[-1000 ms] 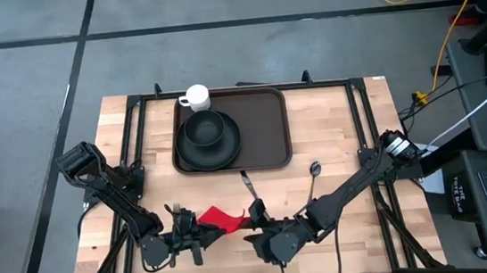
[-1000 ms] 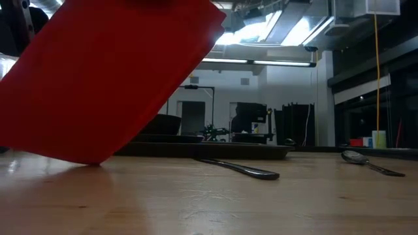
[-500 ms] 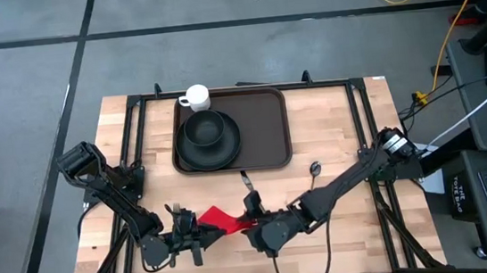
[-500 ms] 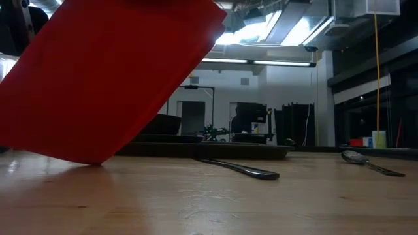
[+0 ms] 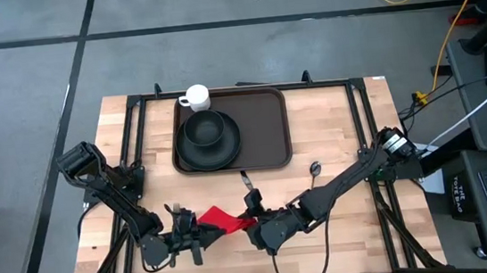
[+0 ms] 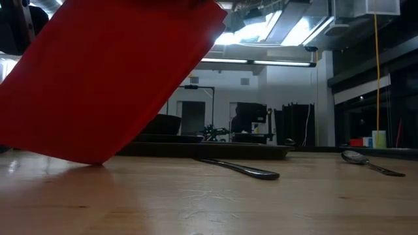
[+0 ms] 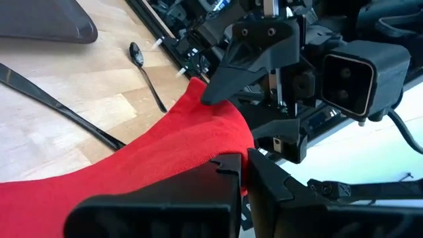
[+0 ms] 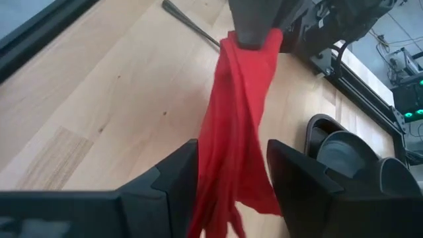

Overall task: Set up tray
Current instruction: Put the red napkin on the brown tray to the right of the black plate

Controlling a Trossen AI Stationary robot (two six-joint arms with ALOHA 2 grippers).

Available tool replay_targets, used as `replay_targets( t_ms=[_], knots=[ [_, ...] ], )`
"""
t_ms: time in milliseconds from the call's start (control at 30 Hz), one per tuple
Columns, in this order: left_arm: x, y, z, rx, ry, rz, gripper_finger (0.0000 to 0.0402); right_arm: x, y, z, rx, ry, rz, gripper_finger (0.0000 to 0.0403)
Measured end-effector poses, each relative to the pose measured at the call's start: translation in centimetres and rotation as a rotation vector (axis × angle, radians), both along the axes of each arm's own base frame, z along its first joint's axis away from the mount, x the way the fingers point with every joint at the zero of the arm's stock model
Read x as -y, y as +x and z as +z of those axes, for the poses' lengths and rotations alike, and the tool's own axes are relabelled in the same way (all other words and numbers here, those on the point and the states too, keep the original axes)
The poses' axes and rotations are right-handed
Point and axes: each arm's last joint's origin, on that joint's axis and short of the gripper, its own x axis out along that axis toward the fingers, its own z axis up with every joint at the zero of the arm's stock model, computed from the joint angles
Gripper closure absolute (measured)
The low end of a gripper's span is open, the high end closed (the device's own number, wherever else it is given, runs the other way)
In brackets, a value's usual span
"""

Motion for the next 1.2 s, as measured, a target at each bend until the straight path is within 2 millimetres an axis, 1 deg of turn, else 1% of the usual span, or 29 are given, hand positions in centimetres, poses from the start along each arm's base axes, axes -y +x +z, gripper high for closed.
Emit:
replay_targets(
  t_ms=[200, 300, 567, 733, 1033, 1200],
  knots=[
    [-0.1, 0.0, 0.0, 0.004, 0.003, 0.027, 0.0398, -0.3, -0.2, 0.0, -0.009, 0.013, 0.024, 0.0219],
    [-0.1, 0.0, 0.0, 0.006, 0.000, 0.036, 0.0398, -0.3, -0.2, 0.0, -0.009, 0.013, 0.024, 0.0225],
    [-0.1, 0.0, 0.0, 0.007, -0.002, 0.044, 0.0398, -0.3, -0.1, 0.0, -0.008, 0.013, 0.023, 0.0275],
    [-0.1, 0.0, 0.0, 0.008, -0.003, 0.044, 0.0398, -0.1, 0.0, 0.0, -0.008, 0.013, 0.017, 0.0294],
    [0.0, 0.1, 0.8, 0.048, 0.002, 0.019, 0.0398, 0.5, 0.3, 0.0, -0.008, 0.014, 0.000, 0.0298],
    [0.0, 0.1, 0.8, 0.047, 0.004, 0.012, 0.0398, 0.8, 0.4, 0.0, -0.008, 0.013, -0.008, 0.0298]
  ],
)
